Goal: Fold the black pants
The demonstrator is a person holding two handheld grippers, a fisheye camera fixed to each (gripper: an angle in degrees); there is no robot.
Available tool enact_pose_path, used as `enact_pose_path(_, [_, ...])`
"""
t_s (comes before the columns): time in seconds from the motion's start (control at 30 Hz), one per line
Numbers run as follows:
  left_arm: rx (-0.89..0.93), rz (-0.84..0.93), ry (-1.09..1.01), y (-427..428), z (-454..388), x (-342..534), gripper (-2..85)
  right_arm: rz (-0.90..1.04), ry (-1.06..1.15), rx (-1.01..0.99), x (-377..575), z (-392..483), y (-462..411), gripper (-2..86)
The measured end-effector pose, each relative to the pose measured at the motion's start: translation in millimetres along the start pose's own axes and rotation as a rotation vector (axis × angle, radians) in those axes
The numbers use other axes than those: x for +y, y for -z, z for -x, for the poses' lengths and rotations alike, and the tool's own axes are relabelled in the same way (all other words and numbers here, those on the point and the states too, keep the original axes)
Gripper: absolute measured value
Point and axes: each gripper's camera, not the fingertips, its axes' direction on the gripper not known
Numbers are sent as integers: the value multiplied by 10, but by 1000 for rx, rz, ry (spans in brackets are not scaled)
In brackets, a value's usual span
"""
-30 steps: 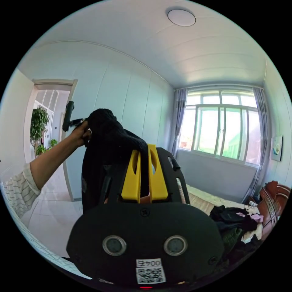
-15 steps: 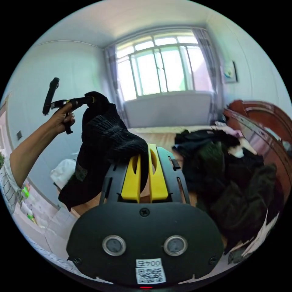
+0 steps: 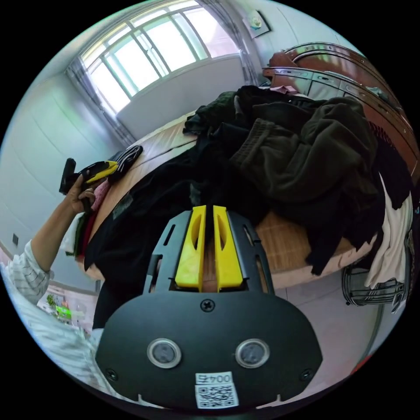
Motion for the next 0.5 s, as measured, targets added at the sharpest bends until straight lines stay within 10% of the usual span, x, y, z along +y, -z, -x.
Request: enact_pose_path(0.5, [-373, -174, 134, 3691, -106, 3703, 1, 258, 151, 107, 1560, 382, -83, -7])
